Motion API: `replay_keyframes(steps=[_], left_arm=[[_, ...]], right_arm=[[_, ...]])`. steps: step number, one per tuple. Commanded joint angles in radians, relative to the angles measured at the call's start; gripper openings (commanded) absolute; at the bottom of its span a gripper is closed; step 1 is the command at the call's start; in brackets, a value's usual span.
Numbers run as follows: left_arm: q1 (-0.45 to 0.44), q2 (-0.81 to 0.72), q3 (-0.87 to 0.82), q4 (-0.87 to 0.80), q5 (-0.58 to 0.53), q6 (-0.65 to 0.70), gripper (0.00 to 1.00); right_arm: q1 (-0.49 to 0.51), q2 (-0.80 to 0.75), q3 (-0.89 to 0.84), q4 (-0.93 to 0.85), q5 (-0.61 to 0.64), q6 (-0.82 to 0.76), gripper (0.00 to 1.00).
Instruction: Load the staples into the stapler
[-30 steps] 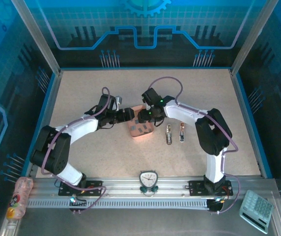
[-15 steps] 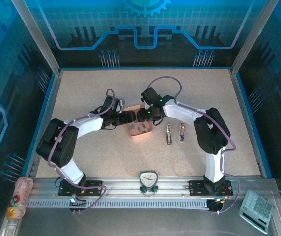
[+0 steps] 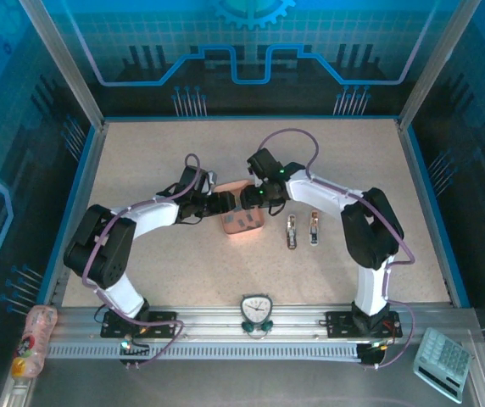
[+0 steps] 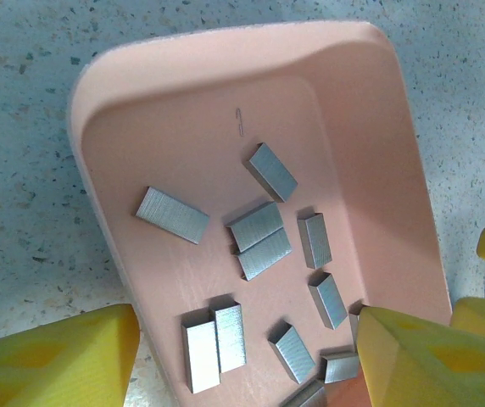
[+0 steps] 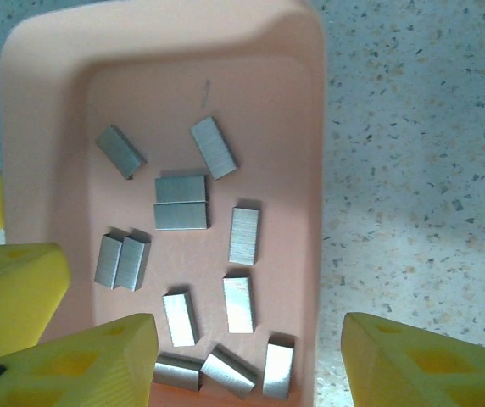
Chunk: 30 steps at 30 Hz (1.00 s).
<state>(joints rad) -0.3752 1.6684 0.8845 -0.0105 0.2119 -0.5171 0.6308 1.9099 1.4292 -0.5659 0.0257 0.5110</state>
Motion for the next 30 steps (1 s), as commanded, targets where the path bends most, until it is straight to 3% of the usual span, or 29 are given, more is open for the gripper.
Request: replay_keyframes(steps=[1, 11, 20, 30], left_arm=[[-0.003, 0.003, 0.022, -0.008, -0.011, 0.030, 0.69], [-0.005, -0.009, 0.019, -0.013, -0.002, 0.032, 0.68], [-0.008, -0.072, -0.015, -0.020, 0.013, 0.001, 0.67], [-0.069, -0.123, -0.098, 0.018, 0.017, -0.058, 0.66]], right_arm=[[-0.016, 0.051, 0.033, -0.041, 0.002, -0.020, 0.60], [-0.002, 0.058, -0.001, -0.033, -0.047, 0.002, 0.57], [0.034, -0.052, -0.114, -0.011, -0.063, 0.063, 0.54], [0.080, -0.164, -0.241, 0.031, -0.044, 0.133, 0.53]])
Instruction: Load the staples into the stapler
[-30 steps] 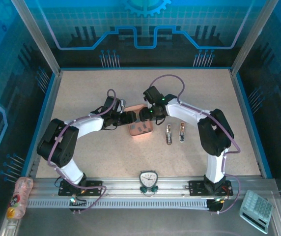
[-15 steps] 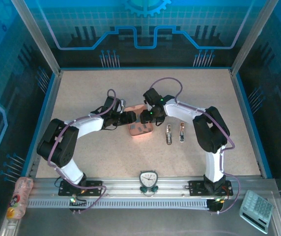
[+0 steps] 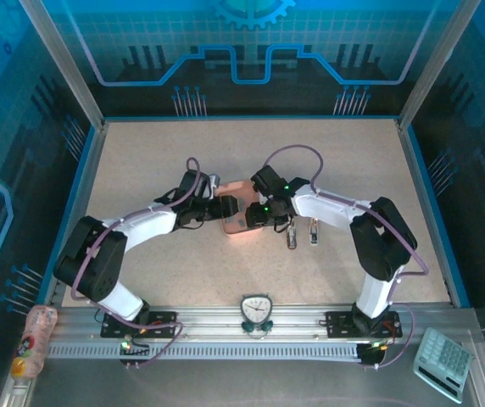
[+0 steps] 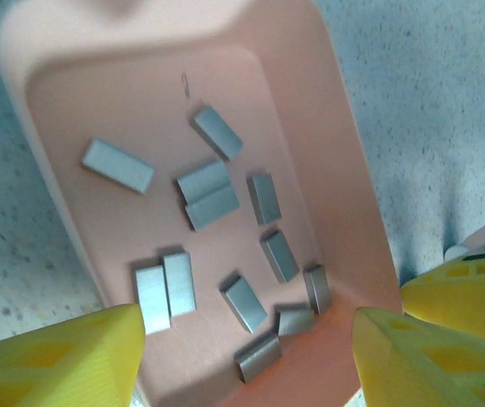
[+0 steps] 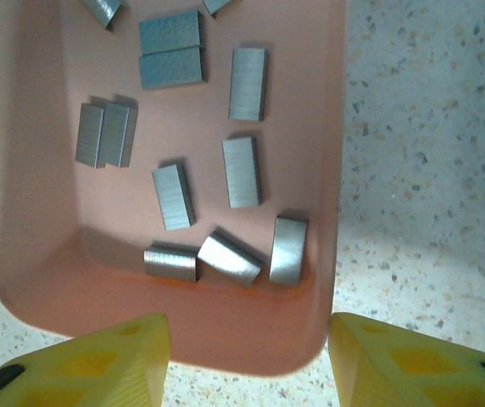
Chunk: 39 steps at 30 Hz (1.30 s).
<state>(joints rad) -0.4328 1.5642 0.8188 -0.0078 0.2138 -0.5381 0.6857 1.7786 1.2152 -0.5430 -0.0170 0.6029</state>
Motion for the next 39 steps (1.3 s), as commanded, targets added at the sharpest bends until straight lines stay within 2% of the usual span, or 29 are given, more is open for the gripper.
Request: replay_keyframes(steps=[1, 9, 14, 19, 29, 34, 39], left_arm=[[-0.017, -0.024, -0.040, 0.019, 0.015, -0.042, 0.66], [-0.033, -0.096, -0.047, -0.001, -0.016, -0.040, 0.67], [-0.004, -0.109, 0.020, -0.070, -0.062, 0.031, 0.73], [0.043, -0.027, 0.135, -0.109, -0.086, 0.101, 0.78], [0.071, 0.244, 0.348, -0.107, -0.131, 0.177, 0.80], [0.072, 0.337, 0.406, -0.094, -0.108, 0.195, 0.80], [0.069, 0.370, 0.413, -0.063, -0.023, 0.162, 0.78]], right_arm=[[0.030, -0.042, -0.035, 0.010, -0.001, 0.045, 0.53], [0.051, -0.107, -0.047, -0.055, 0.055, 0.046, 0.54], [0.048, -0.136, 0.016, -0.118, 0.096, -0.001, 0.55], [0.041, -0.172, 0.056, -0.142, 0.116, -0.046, 0.56], [0.030, -0.251, 0.016, -0.116, 0.099, -0.058, 0.56], [0.028, -0.273, -0.002, -0.094, 0.086, -0.059, 0.56], [0.023, -0.271, 0.000, -0.103, 0.088, -0.065, 0.56]])
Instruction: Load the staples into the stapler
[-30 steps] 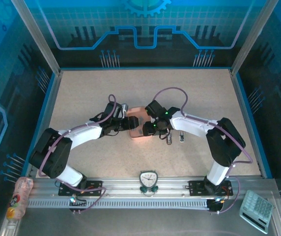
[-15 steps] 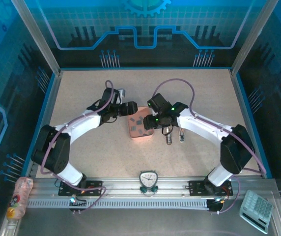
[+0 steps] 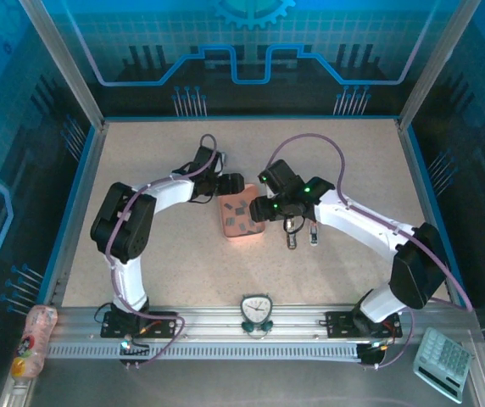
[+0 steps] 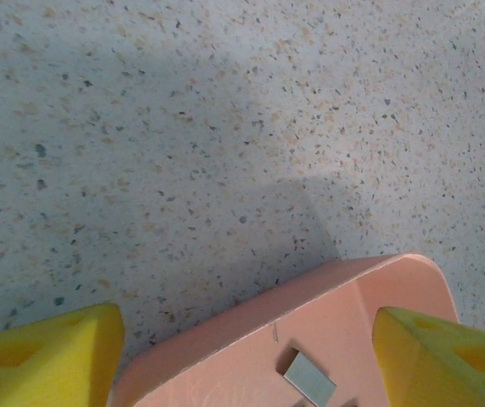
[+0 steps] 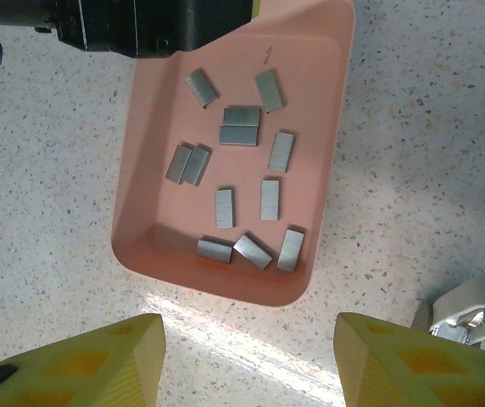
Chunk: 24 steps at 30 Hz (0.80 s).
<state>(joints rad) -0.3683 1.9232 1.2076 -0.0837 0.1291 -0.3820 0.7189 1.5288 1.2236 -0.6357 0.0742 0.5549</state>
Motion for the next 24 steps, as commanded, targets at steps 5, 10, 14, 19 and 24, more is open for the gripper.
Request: replay_keyframes(steps=[5, 10, 14, 19, 24], left_arm=[[0.004, -0.017, -0.024, 0.055, 0.124, -0.010, 0.76], [0.003, -0.045, -0.078, 0.092, 0.188, -0.037, 0.75], [0.003, -0.076, -0.103, 0.091, 0.210, -0.066, 0.75], [0.019, -0.182, -0.106, -0.014, 0.160, -0.062, 0.78], [0.081, -0.296, -0.126, -0.120, 0.152, -0.062, 0.81]], right_arm=[[-0.010, -0.009, -0.001, -0.028, -0.011, -0.029, 0.54], [-0.008, 0.005, 0.010, -0.030, -0.034, -0.070, 0.52], [-0.007, 0.036, 0.048, -0.062, -0.048, -0.063, 0.51], [0.024, 0.102, 0.110, -0.101, -0.067, -0.013, 0.48], [0.070, 0.207, 0.205, -0.177, -0.042, 0.027, 0.49]])
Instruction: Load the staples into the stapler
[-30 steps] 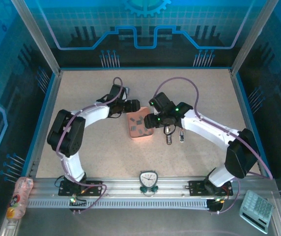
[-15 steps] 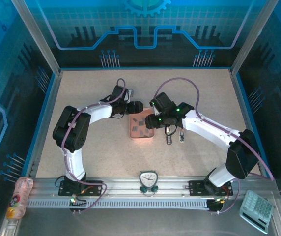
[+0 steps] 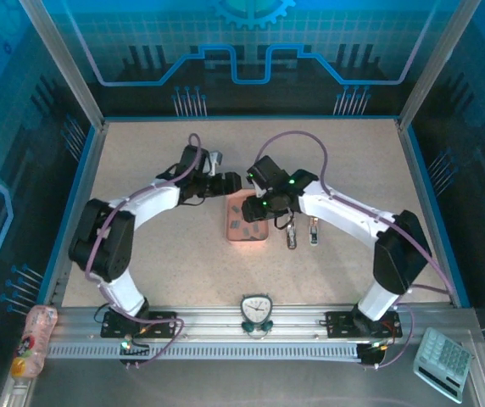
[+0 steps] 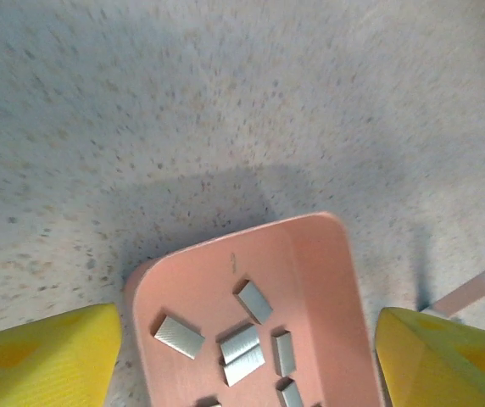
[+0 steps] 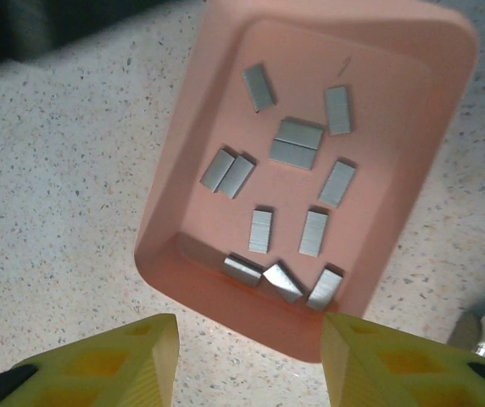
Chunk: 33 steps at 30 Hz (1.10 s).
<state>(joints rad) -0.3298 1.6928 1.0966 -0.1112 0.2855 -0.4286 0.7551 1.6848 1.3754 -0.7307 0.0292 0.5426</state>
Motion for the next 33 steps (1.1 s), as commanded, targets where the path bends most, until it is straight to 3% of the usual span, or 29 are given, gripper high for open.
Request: replay_keyframes(steps=[1, 10, 21, 33], left_arm=[[0.057, -0.082, -0.020, -0.105, -0.003, -0.019, 0.81], [0.162, -0.178, -0.145, -0.035, 0.012, -0.064, 0.81], [0.196, -0.158, -0.153, -0.021, 0.012, -0.074, 0.81], [0.205, -0.138, -0.150, -0.020, 0.017, -0.082, 0.81]], right_arm=[[0.042, 0.069, 0.066, -0.094, 0.010, 0.048, 0.49], [0.062, 0.257, 0.188, -0.162, 0.027, 0.089, 0.49], [0.077, 0.467, 0.408, -0.388, 0.180, 0.085, 0.48], [0.069, 0.571, 0.504, -0.498, 0.210, 0.095, 0.38]])
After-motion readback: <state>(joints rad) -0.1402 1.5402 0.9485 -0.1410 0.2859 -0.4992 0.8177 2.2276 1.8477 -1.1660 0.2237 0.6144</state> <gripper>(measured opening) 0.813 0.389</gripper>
